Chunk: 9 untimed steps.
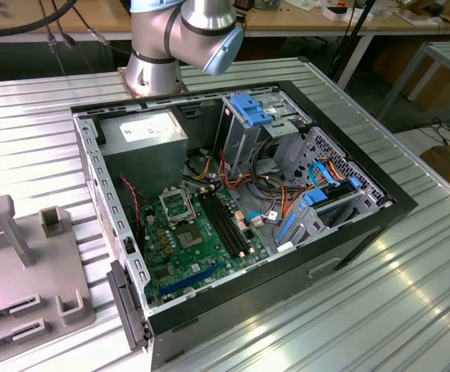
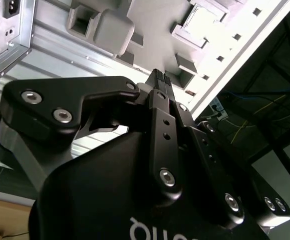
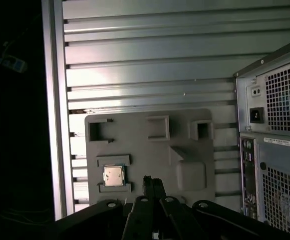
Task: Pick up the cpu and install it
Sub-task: 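Reach for the cpu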
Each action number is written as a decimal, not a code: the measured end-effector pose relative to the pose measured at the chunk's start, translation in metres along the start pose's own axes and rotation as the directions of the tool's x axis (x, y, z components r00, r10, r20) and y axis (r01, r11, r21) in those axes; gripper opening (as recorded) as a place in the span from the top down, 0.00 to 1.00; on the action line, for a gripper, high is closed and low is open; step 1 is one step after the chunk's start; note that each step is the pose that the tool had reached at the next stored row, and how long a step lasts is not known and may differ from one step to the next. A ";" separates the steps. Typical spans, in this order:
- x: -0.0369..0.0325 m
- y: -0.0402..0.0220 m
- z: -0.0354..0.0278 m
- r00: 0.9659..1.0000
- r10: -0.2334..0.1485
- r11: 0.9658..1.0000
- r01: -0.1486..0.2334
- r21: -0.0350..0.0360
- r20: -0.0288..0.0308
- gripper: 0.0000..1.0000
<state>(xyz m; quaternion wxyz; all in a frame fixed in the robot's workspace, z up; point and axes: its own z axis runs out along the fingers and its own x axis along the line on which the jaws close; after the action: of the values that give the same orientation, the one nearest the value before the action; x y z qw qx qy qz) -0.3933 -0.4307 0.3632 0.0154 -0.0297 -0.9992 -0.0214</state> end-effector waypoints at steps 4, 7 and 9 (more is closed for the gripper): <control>0.0167 -0.0033 0.0089 1.000 -0.001 1.000 0.001 0.000 0.000 0.87; 0.0350 -0.0046 0.0154 1.000 -0.001 1.000 0.001 0.000 0.000 0.87; 0.0440 -0.0055 0.0189 1.000 -0.001 1.000 0.001 0.000 0.000 0.87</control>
<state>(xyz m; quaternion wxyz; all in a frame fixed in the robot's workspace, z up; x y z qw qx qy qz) -0.4381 -0.4327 0.3455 0.0154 -0.0294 -0.9992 -0.0214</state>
